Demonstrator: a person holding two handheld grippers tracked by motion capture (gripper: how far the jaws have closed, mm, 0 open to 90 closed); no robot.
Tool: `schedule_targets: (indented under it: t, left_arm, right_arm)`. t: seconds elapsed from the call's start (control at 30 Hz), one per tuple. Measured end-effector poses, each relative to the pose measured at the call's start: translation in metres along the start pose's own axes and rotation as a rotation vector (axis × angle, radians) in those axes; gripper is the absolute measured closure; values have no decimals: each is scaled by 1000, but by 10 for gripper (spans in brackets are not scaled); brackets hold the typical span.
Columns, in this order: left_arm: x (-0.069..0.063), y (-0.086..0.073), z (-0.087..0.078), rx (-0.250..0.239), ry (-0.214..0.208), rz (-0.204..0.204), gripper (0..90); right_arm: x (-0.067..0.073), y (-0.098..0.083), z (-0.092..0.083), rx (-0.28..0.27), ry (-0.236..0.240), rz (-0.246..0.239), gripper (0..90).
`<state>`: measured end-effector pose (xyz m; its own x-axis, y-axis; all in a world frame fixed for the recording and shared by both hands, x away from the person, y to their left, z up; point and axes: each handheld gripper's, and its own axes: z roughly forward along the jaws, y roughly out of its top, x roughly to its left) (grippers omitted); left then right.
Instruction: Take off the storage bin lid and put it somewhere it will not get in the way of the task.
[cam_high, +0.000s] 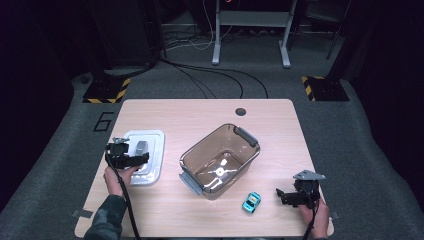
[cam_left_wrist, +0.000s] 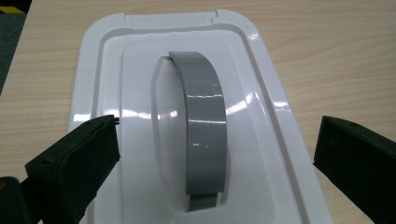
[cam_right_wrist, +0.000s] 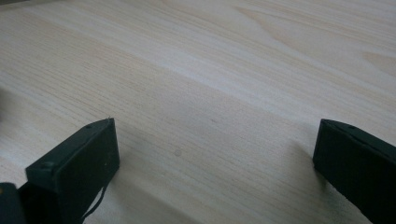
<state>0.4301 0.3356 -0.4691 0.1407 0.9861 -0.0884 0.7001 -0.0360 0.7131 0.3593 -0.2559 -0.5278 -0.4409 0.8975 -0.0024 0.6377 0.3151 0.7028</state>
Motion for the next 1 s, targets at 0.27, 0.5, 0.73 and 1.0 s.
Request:
schedule_targets:
  t: [0.27,0.5,0.73,1.0]
  left_arm:
    - [-1,-20,-23,-73,-4,32,0]
    - [-3,-47,-36,-86,15,83,0]
    - [-4,-80,-41,-87,15,74,0]
    - [-4,-108,-36,-24,19,69,0]
  right_arm:
    - [0,0,0,0,0,0,0]
    - [0,0,0,-1,-1,-2,0]
    - [0,0,0,0,-2,-2,0]
    - [0,0,0,-1,-1,-5,0]
